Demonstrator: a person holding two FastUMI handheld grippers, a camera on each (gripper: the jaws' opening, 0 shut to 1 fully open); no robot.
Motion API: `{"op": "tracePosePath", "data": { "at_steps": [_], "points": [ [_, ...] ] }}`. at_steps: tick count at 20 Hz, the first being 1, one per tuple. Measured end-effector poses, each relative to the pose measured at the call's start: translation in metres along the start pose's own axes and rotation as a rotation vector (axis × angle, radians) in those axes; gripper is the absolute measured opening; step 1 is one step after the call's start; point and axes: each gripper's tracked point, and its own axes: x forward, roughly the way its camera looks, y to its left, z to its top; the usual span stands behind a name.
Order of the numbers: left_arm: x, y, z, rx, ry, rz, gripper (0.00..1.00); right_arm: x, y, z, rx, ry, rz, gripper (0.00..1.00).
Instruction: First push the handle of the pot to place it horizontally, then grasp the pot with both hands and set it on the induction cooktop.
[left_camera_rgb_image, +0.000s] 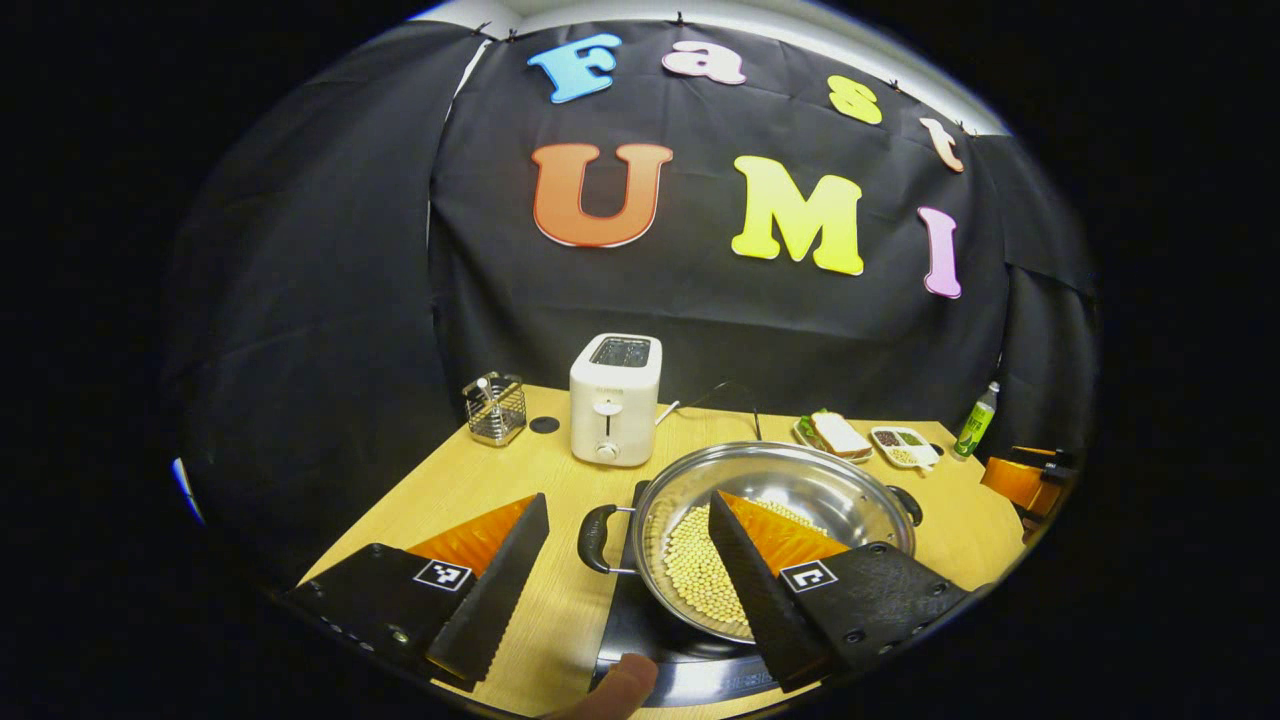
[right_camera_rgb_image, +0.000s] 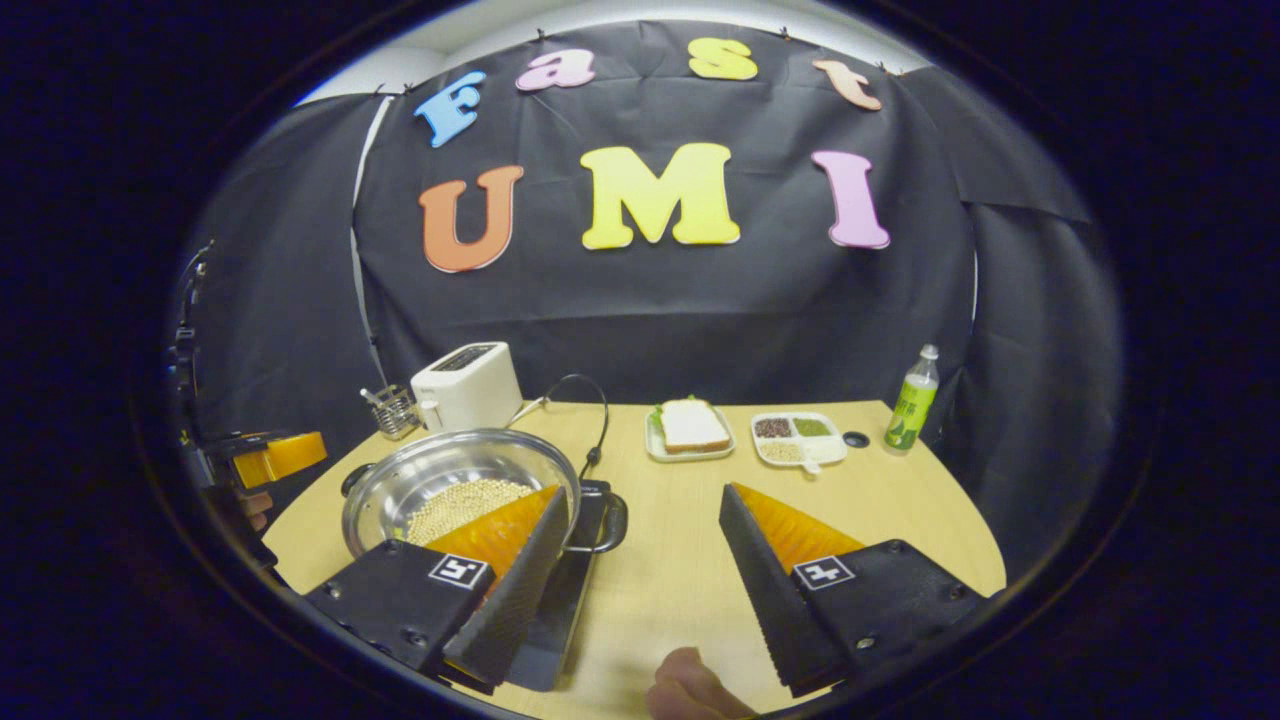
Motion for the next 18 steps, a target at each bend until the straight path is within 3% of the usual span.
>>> {"op": "tracePosePath", "data": {
  "at_steps": [10, 18],
  "points": [
    [-0.140, -0.073, 0.082, 0.033, -0.236, -0.046, 0.96, -0.171, -0.086, 0.065, 0.006, -0.211, -0.142, 0.98],
    [-0.242, -0.099, 0.085, 0.049, -0.314, -0.023, 0.95, -0.278, -0.090, 0.080, -0.049, -0.321, -0.136, 0.97]
  ]
}}
